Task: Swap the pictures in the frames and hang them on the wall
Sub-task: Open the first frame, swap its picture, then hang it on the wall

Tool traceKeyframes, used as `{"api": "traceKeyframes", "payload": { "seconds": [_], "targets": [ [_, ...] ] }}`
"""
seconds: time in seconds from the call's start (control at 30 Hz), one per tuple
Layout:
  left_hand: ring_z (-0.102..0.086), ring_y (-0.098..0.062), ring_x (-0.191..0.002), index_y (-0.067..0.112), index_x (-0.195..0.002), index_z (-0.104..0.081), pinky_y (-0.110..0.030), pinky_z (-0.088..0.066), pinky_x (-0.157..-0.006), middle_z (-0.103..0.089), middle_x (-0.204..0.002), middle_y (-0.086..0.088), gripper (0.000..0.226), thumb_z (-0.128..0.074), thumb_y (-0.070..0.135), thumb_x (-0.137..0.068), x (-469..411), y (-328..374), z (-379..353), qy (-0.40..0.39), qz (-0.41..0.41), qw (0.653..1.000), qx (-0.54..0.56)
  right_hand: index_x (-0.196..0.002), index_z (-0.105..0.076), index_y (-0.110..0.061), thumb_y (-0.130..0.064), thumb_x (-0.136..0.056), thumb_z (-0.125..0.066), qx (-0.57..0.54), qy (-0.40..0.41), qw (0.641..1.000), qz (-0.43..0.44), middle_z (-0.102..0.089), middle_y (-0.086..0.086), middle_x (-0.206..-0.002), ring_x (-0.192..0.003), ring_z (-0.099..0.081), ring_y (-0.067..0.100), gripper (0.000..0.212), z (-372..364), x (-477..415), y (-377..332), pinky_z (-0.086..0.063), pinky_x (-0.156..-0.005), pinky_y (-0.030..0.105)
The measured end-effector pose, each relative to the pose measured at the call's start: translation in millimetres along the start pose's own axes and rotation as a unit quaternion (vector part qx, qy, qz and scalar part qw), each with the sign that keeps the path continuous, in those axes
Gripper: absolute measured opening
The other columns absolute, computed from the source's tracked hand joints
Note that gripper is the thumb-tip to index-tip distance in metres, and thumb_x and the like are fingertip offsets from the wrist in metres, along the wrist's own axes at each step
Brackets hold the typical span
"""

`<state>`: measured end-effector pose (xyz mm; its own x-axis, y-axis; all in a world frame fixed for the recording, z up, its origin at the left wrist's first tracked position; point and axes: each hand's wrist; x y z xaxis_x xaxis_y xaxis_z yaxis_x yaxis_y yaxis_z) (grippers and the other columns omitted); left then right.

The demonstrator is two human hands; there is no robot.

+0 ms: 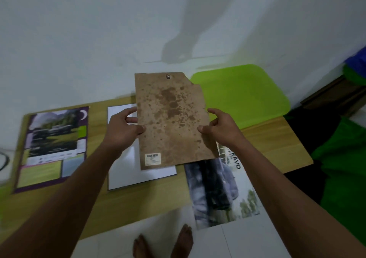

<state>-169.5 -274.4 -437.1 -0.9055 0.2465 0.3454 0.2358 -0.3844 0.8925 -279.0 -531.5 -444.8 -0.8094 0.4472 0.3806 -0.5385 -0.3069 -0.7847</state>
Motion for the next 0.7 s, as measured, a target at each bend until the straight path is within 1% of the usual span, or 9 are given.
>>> {"api": "traceKeyframes", "payload": {
  "seconds": [0.13, 0.2, 0.27, 0.37, 0.43, 0.5, 0.53, 0.6, 0.7],
  "targets": [
    [-0.068, -0.023, -0.085, 0.012, -0.133, -0.056, -0.030, -0.056, -0.067, -0.066, -0.107, -0.011, 0.063, -0.075, -0.003, -0.075, 4, -31, 40, 0.029, 0.012, 0.999, -0.040, -0.137, -0.052, -0.014, -0.014, -0.078, -0.082, 0.005, -0.021, 1.000, -0.001, -0.059, -0.004, -0.070, -0.067, -0.060, 0.010, 0.066, -52, 5, -9, -0.046, -0.064, 0.026],
    [-0.064, -0.013, -0.076, 0.007, -0.133, -0.054, -0.022, -0.051, -0.060, -0.064, -0.104, -0.008, 0.063, -0.076, -0.003, -0.075, 8, -43, 52, 0.044, 0.010, 0.996, -0.074, -0.134, -0.051, -0.014, -0.013, -0.079, -0.081, 0.016, -0.030, 0.999, -0.010, -0.058, -0.008, -0.075, -0.071, -0.059, 0.007, 0.062, -76, 7, -10, -0.046, -0.067, 0.027],
    [-0.058, -0.007, -0.071, 0.006, -0.134, -0.054, -0.017, -0.046, -0.058, -0.062, -0.102, -0.006, 0.065, -0.077, -0.001, -0.074, 11, -55, 60, 0.058, 0.008, 0.993, -0.100, -0.134, -0.050, -0.013, -0.012, -0.081, -0.079, 0.023, -0.034, 0.999, -0.013, -0.059, -0.009, -0.080, -0.076, -0.060, 0.010, 0.060, -98, 6, -11, -0.046, -0.071, 0.028],
    [-0.060, -0.016, -0.085, 0.010, -0.135, -0.054, -0.025, -0.045, -0.071, -0.064, -0.110, -0.006, 0.070, -0.080, 0.005, -0.071, 7, -75, 67, 0.066, 0.017, 0.988, -0.141, -0.138, -0.049, -0.012, -0.013, -0.081, -0.079, 0.057, -0.025, 0.998, -0.004, -0.067, 0.008, -0.104, -0.099, -0.064, 0.023, 0.065, -126, -1, -8, -0.047, -0.079, 0.029],
    [-0.062, -0.020, -0.092, 0.013, -0.135, -0.054, -0.029, -0.048, -0.078, -0.065, -0.113, -0.006, 0.071, -0.080, 0.006, -0.070, 3, -87, 70, 0.069, 0.029, 0.985, -0.153, -0.139, -0.048, -0.011, -0.012, -0.081, -0.079, 0.074, -0.020, 0.997, -0.002, -0.066, 0.013, -0.119, -0.109, -0.063, 0.027, 0.066, -141, -3, -5, -0.047, -0.081, 0.027],
    [-0.064, -0.024, -0.099, 0.016, -0.136, -0.053, -0.037, -0.052, -0.089, -0.065, -0.118, -0.007, 0.072, -0.079, 0.004, -0.069, -2, -95, 72, 0.075, 0.043, 0.984, -0.155, -0.140, -0.048, -0.011, -0.013, -0.080, -0.078, 0.087, -0.014, 0.996, 0.000, -0.065, 0.013, -0.122, -0.112, -0.062, 0.028, 0.068, -152, -6, -3, -0.048, -0.085, 0.027],
    [-0.065, -0.025, -0.101, 0.017, -0.136, -0.053, -0.041, -0.052, -0.092, -0.064, -0.120, -0.008, 0.073, -0.078, 0.003, -0.069, -5, -99, 72, 0.078, 0.044, 0.984, -0.155, -0.141, -0.047, -0.012, -0.015, -0.080, -0.078, 0.093, -0.014, 0.996, 0.002, -0.064, 0.013, -0.123, -0.112, -0.062, 0.029, 0.069, -157, -7, -1, -0.051, -0.089, 0.030],
    [-0.065, -0.026, -0.103, 0.019, -0.135, -0.054, -0.045, -0.053, -0.091, -0.063, -0.123, -0.010, 0.072, -0.076, 0.002, -0.068, -12, -107, 72, 0.088, 0.047, 0.983, -0.156, -0.140, -0.048, -0.016, -0.021, -0.078, -0.077, 0.120, -0.020, 0.993, 0.008, -0.062, 0.013, -0.123, -0.111, -0.061, 0.031, 0.069, -165, -15, 5, -0.053, -0.094, 0.042],
    [-0.065, -0.026, -0.102, 0.021, -0.136, -0.053, -0.046, -0.057, -0.083, -0.061, -0.126, -0.011, 0.072, -0.073, 0.005, -0.069, -19, -114, 67, 0.083, 0.044, 0.980, -0.175, -0.137, -0.050, -0.016, -0.024, -0.080, -0.075, 0.154, -0.014, 0.988, 0.025, -0.059, 0.011, -0.120, -0.109, -0.060, 0.031, 0.063, -167, -21, 10, -0.054, -0.091, 0.045]
  ]
}}
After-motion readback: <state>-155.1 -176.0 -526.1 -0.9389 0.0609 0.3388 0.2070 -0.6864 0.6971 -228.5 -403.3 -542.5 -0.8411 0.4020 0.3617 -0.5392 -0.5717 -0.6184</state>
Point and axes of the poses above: each hand's wrist, its own x-axis away from the middle knuckle, its own z-axis out of the back of the hand, y = z × x
